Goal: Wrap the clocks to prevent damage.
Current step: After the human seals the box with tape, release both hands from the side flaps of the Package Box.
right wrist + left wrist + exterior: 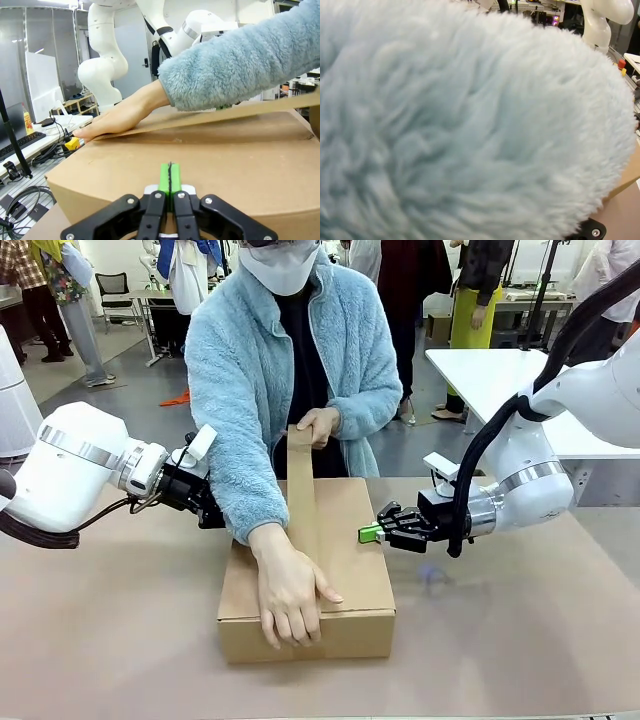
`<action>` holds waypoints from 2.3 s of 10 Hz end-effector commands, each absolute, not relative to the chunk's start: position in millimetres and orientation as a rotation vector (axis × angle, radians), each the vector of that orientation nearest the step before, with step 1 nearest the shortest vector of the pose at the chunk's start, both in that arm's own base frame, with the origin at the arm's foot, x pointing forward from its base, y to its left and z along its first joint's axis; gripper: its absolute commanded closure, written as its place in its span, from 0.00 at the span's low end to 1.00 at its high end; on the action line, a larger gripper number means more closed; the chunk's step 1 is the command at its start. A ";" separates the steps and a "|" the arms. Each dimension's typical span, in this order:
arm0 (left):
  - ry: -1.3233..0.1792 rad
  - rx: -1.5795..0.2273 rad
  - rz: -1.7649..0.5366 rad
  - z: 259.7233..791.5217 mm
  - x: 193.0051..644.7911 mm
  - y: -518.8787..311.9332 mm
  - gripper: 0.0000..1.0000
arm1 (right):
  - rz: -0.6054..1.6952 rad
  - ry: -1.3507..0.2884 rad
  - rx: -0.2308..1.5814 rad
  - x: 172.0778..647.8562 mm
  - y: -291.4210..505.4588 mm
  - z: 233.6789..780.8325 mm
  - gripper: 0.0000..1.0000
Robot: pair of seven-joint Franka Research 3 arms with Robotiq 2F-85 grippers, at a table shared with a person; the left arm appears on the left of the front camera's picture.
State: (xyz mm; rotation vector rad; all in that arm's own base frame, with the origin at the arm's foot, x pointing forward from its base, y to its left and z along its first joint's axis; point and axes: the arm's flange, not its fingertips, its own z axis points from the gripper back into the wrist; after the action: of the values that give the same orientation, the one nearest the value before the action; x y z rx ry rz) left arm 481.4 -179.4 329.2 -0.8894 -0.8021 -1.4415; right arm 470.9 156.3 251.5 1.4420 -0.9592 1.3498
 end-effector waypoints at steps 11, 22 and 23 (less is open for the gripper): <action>-0.797 -0.884 -1.441 325.4 480.7 -180.1 1.00 | 1.339 -0.959 1.438 470.4 157.9 249.5 0.99; -0.797 -0.884 -1.441 325.4 480.7 -180.1 1.00 | 1.339 -0.959 1.438 470.4 157.9 249.5 0.99; -0.797 -0.884 -1.441 325.4 480.7 -180.1 1.00 | 1.339 -0.959 1.438 470.4 157.9 249.5 0.99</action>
State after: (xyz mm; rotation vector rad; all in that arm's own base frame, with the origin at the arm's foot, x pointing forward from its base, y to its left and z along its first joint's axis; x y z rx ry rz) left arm 481.5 -179.4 329.2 -0.8894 -0.8023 -1.4416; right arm 471.0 156.3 251.5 1.4417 -0.9594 1.3497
